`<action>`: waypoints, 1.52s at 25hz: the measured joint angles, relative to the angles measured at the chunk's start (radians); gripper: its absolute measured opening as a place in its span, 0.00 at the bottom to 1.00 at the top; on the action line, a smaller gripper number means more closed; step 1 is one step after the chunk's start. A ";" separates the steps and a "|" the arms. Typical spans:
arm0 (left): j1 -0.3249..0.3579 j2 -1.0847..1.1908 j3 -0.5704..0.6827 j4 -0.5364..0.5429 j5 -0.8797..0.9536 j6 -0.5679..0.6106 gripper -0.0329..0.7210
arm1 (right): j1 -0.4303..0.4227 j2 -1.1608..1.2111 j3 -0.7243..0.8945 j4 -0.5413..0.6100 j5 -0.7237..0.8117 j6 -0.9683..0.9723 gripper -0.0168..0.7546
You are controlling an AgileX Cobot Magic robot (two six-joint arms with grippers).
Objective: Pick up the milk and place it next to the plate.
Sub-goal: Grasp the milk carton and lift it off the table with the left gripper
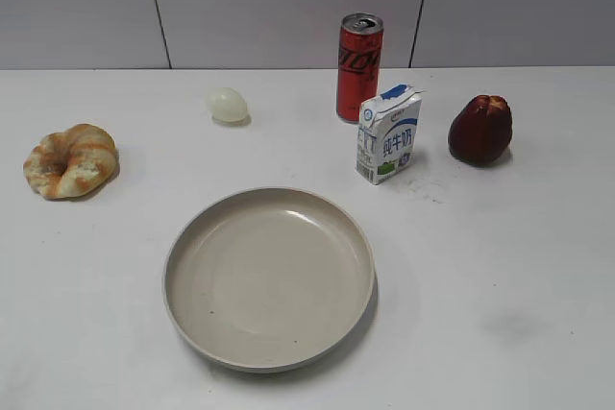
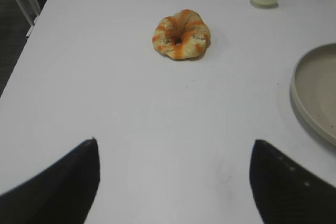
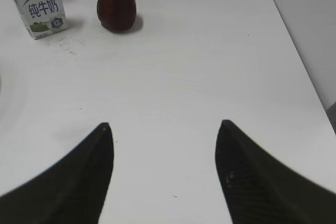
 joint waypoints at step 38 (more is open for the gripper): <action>-0.332 1.324 -0.592 -0.323 -0.504 0.336 0.91 | 0.000 0.000 0.000 0.000 0.000 0.000 0.63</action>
